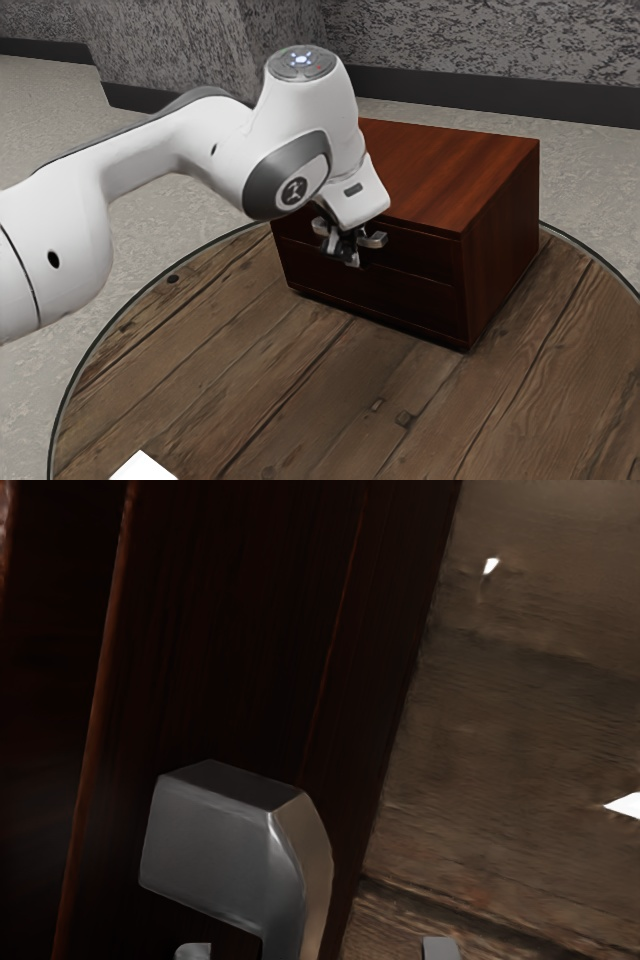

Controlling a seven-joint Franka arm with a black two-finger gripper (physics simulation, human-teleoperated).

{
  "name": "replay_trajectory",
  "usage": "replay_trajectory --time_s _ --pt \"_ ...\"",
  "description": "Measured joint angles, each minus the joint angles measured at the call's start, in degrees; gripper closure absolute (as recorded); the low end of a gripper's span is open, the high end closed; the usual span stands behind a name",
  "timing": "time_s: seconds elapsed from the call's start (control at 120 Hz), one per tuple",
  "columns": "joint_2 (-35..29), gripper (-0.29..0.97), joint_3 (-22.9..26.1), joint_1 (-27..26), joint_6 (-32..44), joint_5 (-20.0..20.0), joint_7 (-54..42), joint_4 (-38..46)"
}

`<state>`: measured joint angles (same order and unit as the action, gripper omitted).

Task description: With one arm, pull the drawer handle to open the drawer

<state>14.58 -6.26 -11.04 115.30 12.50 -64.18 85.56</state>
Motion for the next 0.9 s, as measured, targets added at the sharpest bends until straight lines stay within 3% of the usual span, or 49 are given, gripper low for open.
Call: replay_trajectory --time_s 0.25,0.725,0.9 --pt "-2.6 0.77 -1.02 -1.13 0.79 -1.67 0.98 3.54" --pt "-28.88 0.79 -1.54 -2.71 5.4 0.1 3.8 33.5" --pt "-34.45 0.77 -1.59 -2.39 6.01 0.54 4.63 39.56"
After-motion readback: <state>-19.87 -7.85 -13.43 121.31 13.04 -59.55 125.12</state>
